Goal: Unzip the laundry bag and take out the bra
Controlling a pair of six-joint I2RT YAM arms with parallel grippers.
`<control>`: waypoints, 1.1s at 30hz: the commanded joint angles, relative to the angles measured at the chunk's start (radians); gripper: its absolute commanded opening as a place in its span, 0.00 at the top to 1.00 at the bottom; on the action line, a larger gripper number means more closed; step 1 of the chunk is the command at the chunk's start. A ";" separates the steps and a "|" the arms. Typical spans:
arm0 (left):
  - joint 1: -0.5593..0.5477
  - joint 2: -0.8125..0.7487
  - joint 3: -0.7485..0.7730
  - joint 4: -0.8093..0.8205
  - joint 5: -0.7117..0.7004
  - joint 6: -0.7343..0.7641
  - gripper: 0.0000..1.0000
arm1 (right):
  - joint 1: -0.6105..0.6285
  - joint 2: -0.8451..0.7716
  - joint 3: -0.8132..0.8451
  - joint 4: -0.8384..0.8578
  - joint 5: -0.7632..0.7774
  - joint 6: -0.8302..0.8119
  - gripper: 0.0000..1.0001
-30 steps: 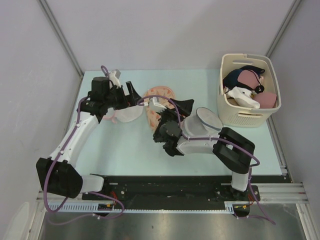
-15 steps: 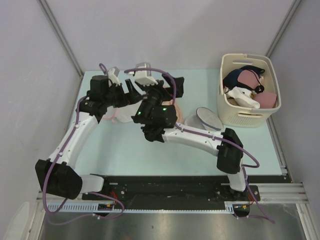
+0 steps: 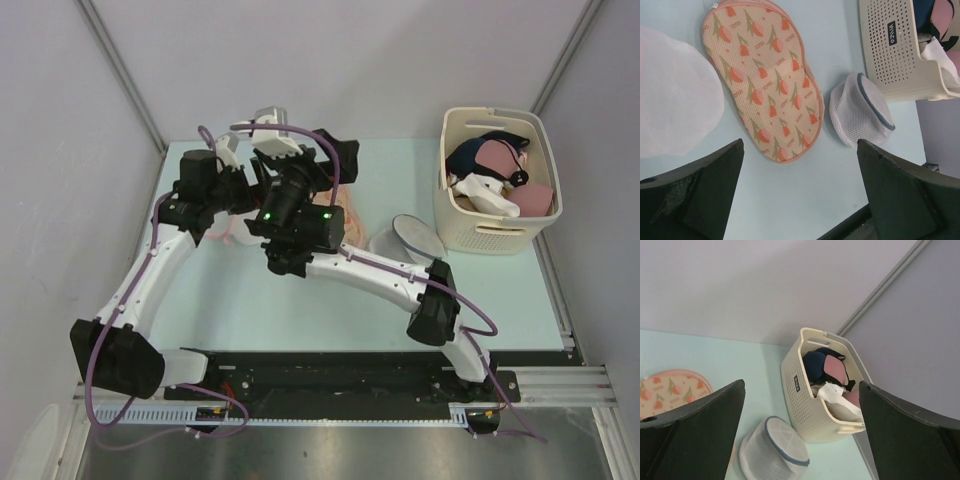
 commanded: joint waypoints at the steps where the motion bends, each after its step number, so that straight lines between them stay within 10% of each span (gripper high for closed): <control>1: 0.004 -0.013 0.042 0.020 0.042 0.006 0.00 | 0.057 -0.122 -0.125 0.272 0.124 0.073 0.00; 9: 0.003 -0.003 0.035 0.034 0.081 -0.002 0.00 | 0.078 -0.499 -0.754 0.271 -0.165 0.679 0.04; 23: 0.001 0.035 0.022 0.049 0.151 -0.011 0.00 | -0.054 -0.542 -0.992 0.053 -0.242 0.991 0.00; 26: 0.001 0.030 0.028 0.042 0.153 -0.003 0.00 | -0.058 -0.607 -1.032 -0.205 -0.321 1.311 0.00; 30: 0.001 0.026 0.038 0.025 0.151 0.009 0.00 | -0.214 -0.801 -1.034 -1.008 -0.907 2.028 0.00; 33: 0.001 0.021 0.032 0.023 0.153 0.012 0.00 | -0.397 -0.847 -1.038 -1.146 -1.122 2.248 0.00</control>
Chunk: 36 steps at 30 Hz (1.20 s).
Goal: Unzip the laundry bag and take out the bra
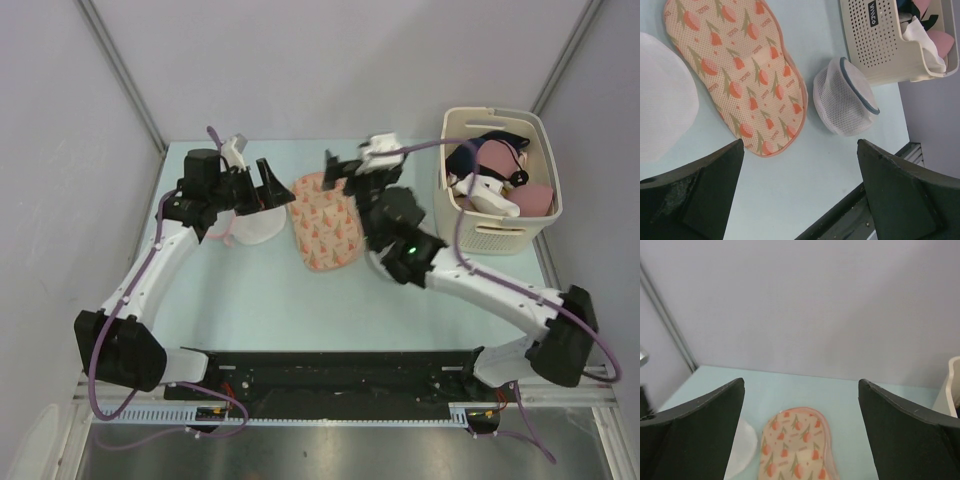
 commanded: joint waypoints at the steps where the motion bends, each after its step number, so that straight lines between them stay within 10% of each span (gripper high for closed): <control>1: 0.001 -0.014 0.027 0.016 0.039 0.008 0.00 | -0.242 -0.133 0.019 -0.427 -0.445 0.581 0.00; 11: -0.082 -0.008 0.007 0.001 0.045 0.040 0.00 | -0.433 -0.069 -0.007 -1.066 -0.341 0.526 0.03; 23: -0.148 0.017 -0.021 -0.028 0.031 0.072 0.00 | -0.464 0.046 -0.205 -1.018 -0.278 0.469 0.09; 26: -0.149 0.012 -0.030 -0.028 0.034 0.074 0.00 | -0.479 0.083 -0.205 -0.976 -0.270 0.485 0.39; 28: -0.149 0.009 -0.037 -0.025 0.036 0.074 0.00 | -0.458 0.075 -0.205 -0.961 -0.284 0.512 0.96; 36: -0.149 0.032 -0.019 -0.037 0.013 0.089 0.00 | -0.327 -0.040 -0.118 -1.166 -0.188 1.118 1.00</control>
